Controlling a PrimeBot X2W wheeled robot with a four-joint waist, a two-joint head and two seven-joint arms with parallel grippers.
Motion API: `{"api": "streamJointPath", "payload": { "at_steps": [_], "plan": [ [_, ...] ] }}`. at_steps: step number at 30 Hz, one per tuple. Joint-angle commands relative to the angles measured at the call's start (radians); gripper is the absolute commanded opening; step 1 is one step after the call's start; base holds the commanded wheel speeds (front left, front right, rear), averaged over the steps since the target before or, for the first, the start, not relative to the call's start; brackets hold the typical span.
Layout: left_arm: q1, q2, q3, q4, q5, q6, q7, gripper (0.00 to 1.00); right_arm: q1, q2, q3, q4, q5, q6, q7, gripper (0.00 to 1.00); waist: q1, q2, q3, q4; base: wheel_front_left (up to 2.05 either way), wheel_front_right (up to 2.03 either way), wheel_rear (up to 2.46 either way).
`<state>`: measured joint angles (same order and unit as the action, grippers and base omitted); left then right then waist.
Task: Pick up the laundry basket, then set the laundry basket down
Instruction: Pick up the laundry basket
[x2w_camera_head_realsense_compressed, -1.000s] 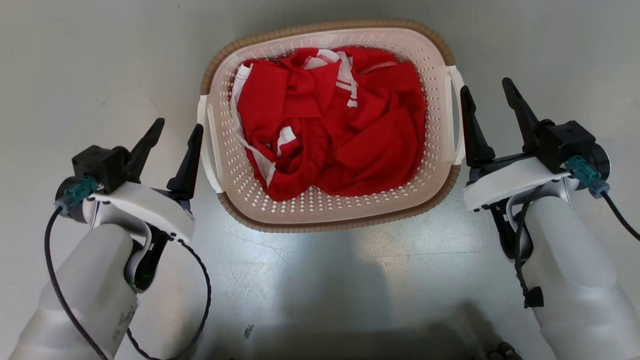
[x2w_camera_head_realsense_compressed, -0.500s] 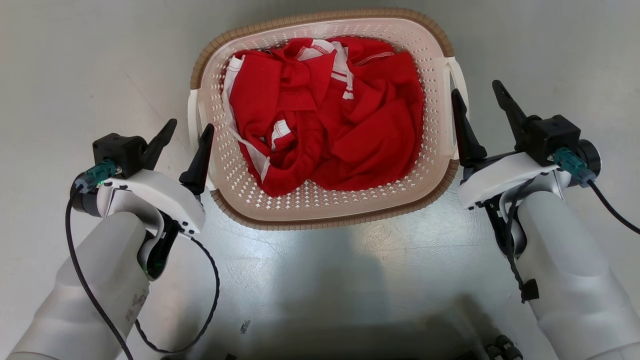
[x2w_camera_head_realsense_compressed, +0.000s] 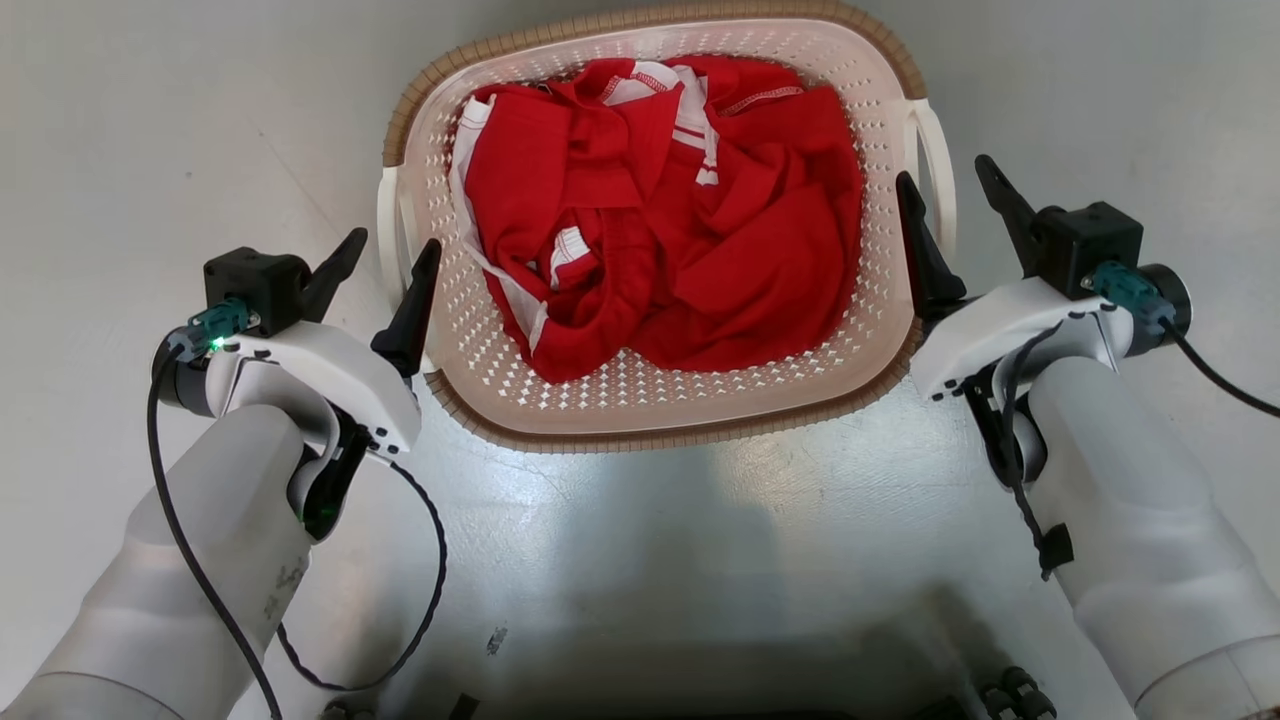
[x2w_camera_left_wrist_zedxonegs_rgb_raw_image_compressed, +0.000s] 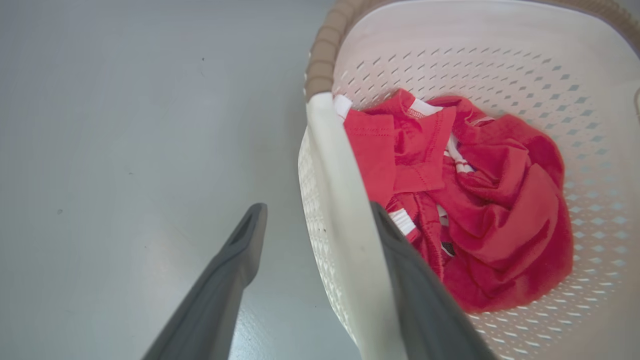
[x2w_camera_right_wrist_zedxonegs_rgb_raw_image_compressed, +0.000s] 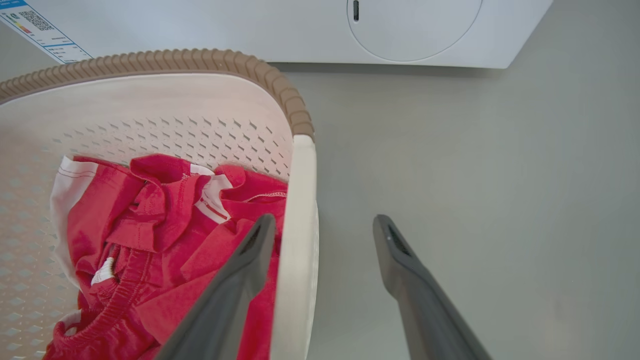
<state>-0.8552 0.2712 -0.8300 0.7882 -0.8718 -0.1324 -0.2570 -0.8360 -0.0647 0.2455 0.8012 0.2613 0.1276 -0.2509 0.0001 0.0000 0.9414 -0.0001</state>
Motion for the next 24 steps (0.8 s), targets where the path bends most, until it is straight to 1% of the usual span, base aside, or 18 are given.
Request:
{"api": "streamJointPath", "payload": {
  "at_steps": [1, 13, 21, 22, 23, 24],
  "plan": [
    [0.005, 0.041, 0.017, 0.017, -0.006, 0.002, -0.005, 1.0, 0.021, 0.015, 0.026, 0.007, 0.011, 0.003, -0.011, 1.0, 0.0, 0.0, 0.004, 0.003, 0.0, 0.0, 0.0],
    [-0.018, 0.029, -0.009, 0.058, -0.015, 0.002, -0.005, 1.0, -0.018, 0.015, 0.076, 0.066, 0.047, 0.003, -0.011, 1.0, 0.0, 0.0, 0.014, 0.007, 0.0, 0.0, 0.0],
    [-0.029, 0.007, -0.028, 0.082, -0.035, 0.002, -0.005, 1.0, -0.023, 0.015, 0.11, 0.089, 0.069, 0.003, -0.011, 1.0, 0.0, 0.0, 0.013, 0.006, 0.0, 0.0, 0.0],
    [-0.03, 0.004, -0.031, 0.084, -0.038, 0.002, -0.005, 0.77, -0.024, 0.015, 0.115, 0.094, 0.073, 0.003, -0.011, 0.84, 0.0, 0.0, 0.012, 0.005, 0.0, 0.0, 0.0],
    [-0.033, 0.003, -0.035, 0.085, -0.038, 0.002, -0.005, 0.38, -0.025, 0.015, 0.121, 0.102, 0.081, 0.003, -0.011, 0.33, 0.0, 0.0, 0.013, 0.005, 0.0, 0.0, 0.0],
    [-0.035, 0.004, -0.04, 0.085, -0.038, 0.002, -0.005, 0.0, -0.027, 0.015, 0.127, 0.11, 0.089, 0.003, -0.011, 0.0, 0.0, 0.0, 0.013, 0.005, 0.0, 0.0, 0.0]
  ]
}}
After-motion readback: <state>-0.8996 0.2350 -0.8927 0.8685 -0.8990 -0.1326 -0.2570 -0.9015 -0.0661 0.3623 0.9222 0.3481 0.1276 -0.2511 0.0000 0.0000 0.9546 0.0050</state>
